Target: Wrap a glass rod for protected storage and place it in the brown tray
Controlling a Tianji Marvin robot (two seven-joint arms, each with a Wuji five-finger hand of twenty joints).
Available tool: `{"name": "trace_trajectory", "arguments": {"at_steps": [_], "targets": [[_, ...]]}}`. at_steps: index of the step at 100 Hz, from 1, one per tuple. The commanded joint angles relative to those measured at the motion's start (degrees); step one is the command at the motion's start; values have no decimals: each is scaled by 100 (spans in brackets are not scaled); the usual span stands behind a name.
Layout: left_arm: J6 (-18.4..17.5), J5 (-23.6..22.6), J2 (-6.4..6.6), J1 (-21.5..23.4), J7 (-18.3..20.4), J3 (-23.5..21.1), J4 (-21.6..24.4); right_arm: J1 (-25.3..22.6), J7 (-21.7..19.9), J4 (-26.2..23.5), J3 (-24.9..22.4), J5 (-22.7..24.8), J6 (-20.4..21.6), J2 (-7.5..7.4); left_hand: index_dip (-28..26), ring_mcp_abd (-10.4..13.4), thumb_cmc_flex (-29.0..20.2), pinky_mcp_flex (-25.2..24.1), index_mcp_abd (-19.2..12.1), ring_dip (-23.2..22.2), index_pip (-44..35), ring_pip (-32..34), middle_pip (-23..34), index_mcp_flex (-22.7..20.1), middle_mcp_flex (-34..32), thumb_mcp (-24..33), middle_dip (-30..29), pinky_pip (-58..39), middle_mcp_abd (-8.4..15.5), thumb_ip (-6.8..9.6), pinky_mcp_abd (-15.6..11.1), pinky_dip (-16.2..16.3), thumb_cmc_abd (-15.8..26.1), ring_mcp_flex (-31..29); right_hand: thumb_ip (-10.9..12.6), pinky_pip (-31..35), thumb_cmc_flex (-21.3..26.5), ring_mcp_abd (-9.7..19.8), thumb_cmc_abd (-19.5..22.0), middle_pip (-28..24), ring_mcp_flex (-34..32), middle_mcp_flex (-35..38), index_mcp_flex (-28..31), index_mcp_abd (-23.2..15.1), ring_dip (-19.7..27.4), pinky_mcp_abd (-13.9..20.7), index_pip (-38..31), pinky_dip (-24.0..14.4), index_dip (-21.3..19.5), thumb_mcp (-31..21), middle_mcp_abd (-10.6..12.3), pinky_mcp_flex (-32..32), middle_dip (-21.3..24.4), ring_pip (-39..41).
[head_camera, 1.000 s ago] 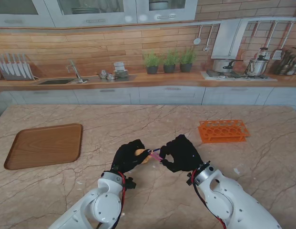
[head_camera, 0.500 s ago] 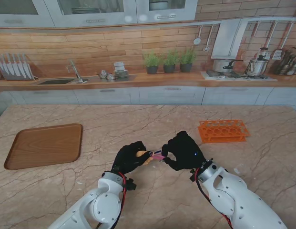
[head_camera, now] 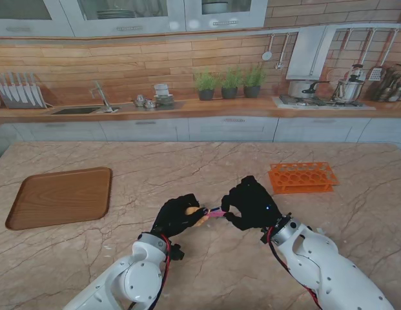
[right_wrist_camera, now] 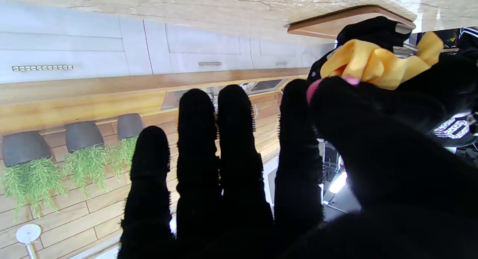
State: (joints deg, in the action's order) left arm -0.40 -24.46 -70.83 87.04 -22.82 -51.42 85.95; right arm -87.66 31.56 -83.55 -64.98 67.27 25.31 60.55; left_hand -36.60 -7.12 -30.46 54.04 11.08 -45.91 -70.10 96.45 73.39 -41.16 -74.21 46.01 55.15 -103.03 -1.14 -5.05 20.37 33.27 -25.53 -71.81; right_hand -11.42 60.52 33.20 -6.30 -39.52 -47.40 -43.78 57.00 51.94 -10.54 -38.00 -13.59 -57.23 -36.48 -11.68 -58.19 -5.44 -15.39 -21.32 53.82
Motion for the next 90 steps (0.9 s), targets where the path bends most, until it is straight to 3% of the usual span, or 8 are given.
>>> {"name": "trace_trajectory", "arguments": {"at_steps": [1,90], "targets": [[27,22,6,48,19,-6,29,2,24,-8,-11,26,46,-11,2,680,-1044,126,-8,-60,-117,544,1043,12,-210,598,134,-841,863,515,-9,-11,-256,-110,24,181,267,155,-190,-46,29,-62,142,-284,-47,-35,-327,82,-145,-229,9,5,76,149],[-84,147,81,42,373,-13,91,311,-44,242,152,-129,258,15,-22,654,-1003,174,-16,-57,-89,581,1028,-41,-244,679,153,-873,859,489,29,-26,-300,-108,-114,212,534,250,129,-52,72,-262,-182,-507,-20,15,-378,155,-489,-72,62,-5,38,149]]}}
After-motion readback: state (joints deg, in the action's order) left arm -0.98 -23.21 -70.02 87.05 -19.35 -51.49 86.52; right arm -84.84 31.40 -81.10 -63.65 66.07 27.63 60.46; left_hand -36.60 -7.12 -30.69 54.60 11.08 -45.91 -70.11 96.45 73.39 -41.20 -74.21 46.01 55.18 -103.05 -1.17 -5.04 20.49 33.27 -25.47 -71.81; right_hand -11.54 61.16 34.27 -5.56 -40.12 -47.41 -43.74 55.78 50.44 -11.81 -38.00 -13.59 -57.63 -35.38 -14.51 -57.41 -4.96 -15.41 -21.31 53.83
